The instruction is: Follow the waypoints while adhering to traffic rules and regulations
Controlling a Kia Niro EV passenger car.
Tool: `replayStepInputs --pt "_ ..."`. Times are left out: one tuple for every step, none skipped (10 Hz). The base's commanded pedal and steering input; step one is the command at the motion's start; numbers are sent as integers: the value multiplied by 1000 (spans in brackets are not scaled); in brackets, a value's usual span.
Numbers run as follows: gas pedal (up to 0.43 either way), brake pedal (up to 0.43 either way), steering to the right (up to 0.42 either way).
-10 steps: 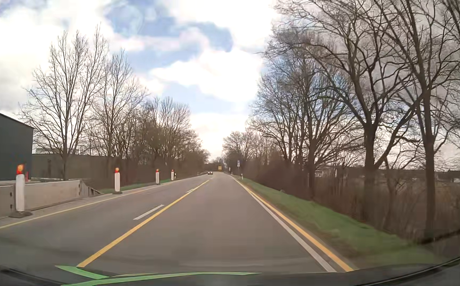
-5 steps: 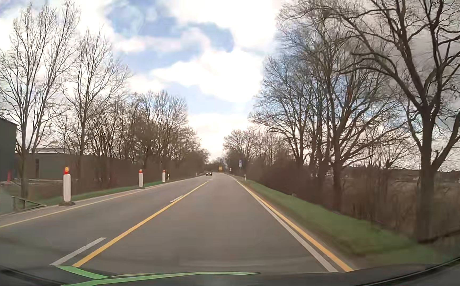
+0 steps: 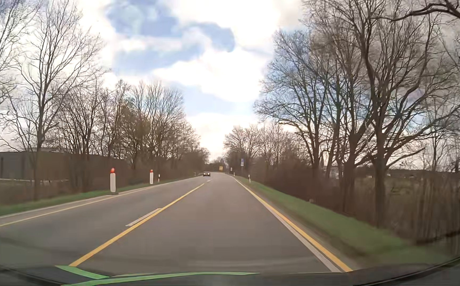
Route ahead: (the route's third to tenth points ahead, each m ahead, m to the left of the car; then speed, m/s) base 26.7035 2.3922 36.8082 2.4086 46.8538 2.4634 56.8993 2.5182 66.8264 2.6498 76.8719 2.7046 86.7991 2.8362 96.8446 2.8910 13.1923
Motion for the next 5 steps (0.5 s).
replayStepInputs --pt "118 0 0" --pt "118 0 0" --pt "118 0 0" --pt "118 0 0" --pt "118 0 0"
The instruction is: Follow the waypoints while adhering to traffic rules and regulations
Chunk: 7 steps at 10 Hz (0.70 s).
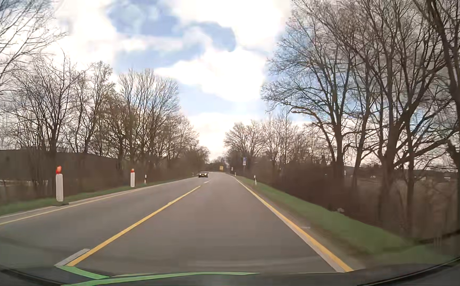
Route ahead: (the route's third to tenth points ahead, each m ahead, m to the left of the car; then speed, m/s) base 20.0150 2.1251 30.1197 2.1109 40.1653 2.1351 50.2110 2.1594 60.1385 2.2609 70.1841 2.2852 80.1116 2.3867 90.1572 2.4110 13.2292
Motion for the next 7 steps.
replayStepInputs --pt "118 0 0" --pt "118 0 0" --pt "118 0 0" --pt "118 0 0" --pt "118 0 0" --pt "118 0 0" --pt "118 0 0"
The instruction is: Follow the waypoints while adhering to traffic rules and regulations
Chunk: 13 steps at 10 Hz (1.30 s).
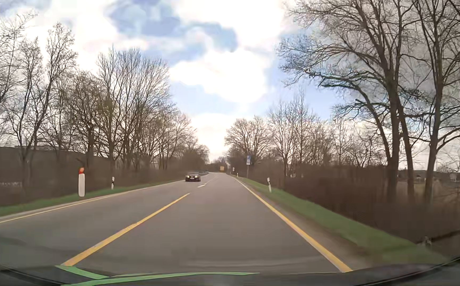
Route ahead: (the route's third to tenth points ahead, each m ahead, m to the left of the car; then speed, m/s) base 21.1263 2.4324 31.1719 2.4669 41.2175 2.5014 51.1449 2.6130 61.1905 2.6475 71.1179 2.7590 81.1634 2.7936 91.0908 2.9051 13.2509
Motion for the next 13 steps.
replayStepInputs --pt "118 0 1" --pt "118 0 2" --pt "118 0 2" --pt "118 0 2" --pt "118 0 2" --pt "118 0 2" --pt "118 0 2" --pt "118 0 1" --pt "118 0 1" --pt "118 0 1" --pt "118 0 1" --pt "118 0 1" --pt "118 0 1"
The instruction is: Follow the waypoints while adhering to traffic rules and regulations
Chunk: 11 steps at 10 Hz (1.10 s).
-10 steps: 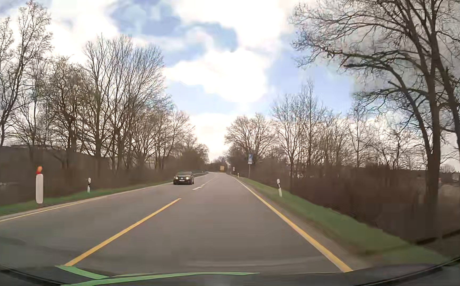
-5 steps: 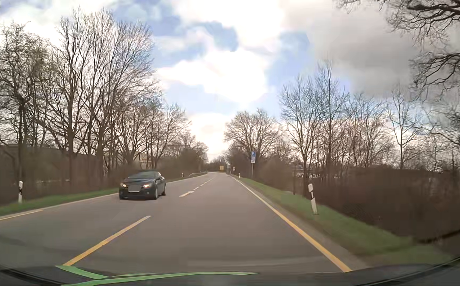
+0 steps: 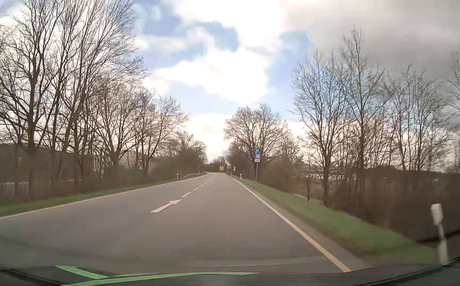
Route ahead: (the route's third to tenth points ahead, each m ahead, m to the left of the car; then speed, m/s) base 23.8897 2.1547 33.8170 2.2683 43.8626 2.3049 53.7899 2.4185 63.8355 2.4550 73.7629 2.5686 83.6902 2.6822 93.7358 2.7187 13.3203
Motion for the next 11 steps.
replayStepInputs --pt "118 0 1" --pt "118 0 1" --pt "118 0 1" --pt "118 0 1" --pt "118 0 1" --pt "118 0 1" --pt "118 0 1" --pt "118 0 1" --pt "118 0 1" --pt "118 0 1" --pt "118 0 1"
